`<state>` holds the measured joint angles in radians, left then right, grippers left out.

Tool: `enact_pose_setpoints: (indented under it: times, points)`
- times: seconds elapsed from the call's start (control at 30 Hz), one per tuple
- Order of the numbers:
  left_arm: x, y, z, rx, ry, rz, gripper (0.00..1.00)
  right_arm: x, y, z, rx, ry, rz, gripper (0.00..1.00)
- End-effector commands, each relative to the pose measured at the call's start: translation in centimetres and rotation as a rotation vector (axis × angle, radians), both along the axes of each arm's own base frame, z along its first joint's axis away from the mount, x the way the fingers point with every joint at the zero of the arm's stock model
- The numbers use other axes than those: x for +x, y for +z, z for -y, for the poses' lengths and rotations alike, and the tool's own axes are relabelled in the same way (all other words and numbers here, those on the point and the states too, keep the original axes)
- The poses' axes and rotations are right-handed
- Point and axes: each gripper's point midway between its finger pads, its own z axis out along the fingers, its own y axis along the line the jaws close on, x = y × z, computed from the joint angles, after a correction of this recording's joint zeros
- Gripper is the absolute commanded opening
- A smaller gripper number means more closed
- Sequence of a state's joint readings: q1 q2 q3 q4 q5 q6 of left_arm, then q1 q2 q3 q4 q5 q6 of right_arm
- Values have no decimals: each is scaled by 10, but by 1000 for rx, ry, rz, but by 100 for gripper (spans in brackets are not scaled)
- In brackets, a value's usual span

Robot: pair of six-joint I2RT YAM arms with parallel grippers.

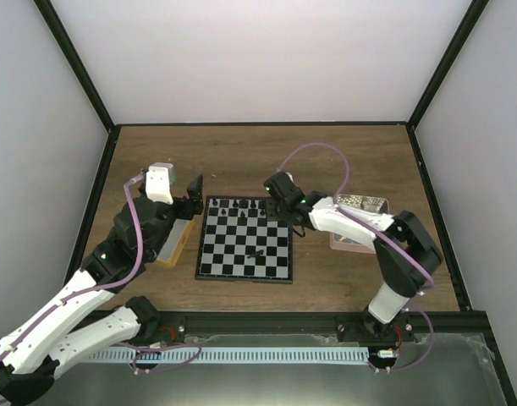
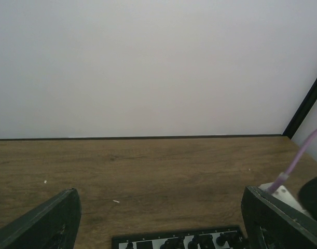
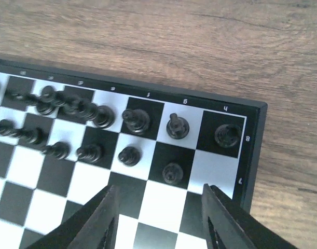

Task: Set up the chess pieces on the board
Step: Place the chess piece on the chessboard, then pick up the chess piece from the chessboard.

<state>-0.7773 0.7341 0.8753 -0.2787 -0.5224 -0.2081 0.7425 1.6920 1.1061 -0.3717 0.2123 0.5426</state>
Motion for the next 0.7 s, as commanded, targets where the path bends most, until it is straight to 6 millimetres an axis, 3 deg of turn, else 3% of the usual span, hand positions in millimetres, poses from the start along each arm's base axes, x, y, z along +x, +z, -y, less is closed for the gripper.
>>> enact_pose_setpoints:
  times: [0.0, 0.13, 0.23, 0.4, 0.5, 0.67]
  points:
    - [1, 7, -1, -14, 5, 11, 86, -20, 22, 0, 83, 46, -14, 48]
    - [-1, 5, 17, 11, -91, -17, 86, -37, 26, 8, 131, 43, -26, 51]
    - [-3, -15, 49, 54, -235, -102, 86, -45, 30, 13, 177, 23, -19, 52]
    - [-25, -77, 98, 65, -496, -361, 81, -51, 33, 26, 221, -41, 9, 52]
    - [-38, -120, 109, 10, -541, -536, 75, -53, 32, 30, 238, -59, 20, 52]
    - [-57, -165, 117, -203, -559, -688, 66, -55, 31, 28, 253, -45, 21, 52]
